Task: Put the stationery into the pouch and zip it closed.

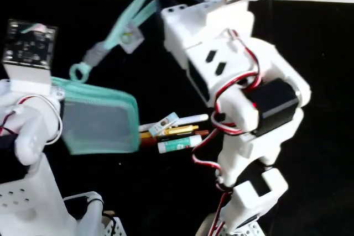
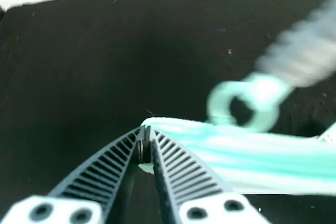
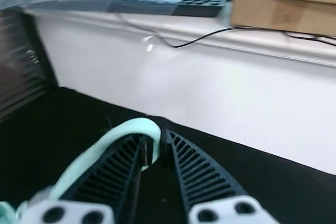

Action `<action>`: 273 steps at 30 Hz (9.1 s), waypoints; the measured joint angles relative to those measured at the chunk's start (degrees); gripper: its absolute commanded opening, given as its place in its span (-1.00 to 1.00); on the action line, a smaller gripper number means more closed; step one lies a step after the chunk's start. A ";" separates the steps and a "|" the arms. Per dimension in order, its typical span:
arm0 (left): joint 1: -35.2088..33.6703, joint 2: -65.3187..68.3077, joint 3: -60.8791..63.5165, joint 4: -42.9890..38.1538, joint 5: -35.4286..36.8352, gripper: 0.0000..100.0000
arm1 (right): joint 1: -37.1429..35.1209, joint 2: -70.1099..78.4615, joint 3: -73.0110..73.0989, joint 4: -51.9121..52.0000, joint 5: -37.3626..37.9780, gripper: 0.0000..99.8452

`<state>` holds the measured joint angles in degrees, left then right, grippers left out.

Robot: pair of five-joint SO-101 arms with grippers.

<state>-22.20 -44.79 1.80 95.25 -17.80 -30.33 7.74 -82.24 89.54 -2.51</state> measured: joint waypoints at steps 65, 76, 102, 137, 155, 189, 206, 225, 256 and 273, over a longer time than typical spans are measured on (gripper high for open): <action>1.76 5.45 5.45 -15.47 12.31 -0.55 | -20.22 -0.09 -8.88 -8.88 10.46 -0.97; 1.76 5.45 5.45 -17.49 12.31 -0.55 | -25.23 -0.09 -8.88 -12.66 13.01 -0.97; 0.18 5.45 -6.33 -6.51 12.31 -0.39 | -25.23 0.00 -8.88 -13.80 14.95 -0.97; -13.80 -8.70 -3.69 5.71 19.08 -0.20 | -25.32 0.00 -8.88 -1.76 11.96 -0.97; -13.80 -33.41 6.24 5.71 19.08 -0.20 | -19.43 0.00 -8.88 -1.76 7.91 -0.97; -13.63 -57.14 32.09 4.75 14.51 -0.79 | -19.25 0.09 -8.88 -1.76 7.82 -0.97; -13.71 -58.46 33.05 4.75 8.26 -0.99 | -19.25 0.09 -8.79 -1.67 7.82 -0.97; -13.71 -37.71 11.87 -5.45 7.56 -0.87 | -10.20 0.00 -10.90 -3.87 4.22 -0.97; -4.04 -7.82 -1.14 -10.64 13.89 -0.44 | -10.20 0.00 -11.08 -3.96 3.08 -0.97; 6.95 17.23 -22.95 -9.58 6.33 -0.44 | -10.73 5.10 -11.43 -3.96 2.64 -0.97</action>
<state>-15.25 -27.56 -21.14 85.67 -11.47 -41.05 12.84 -93.67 85.58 0.13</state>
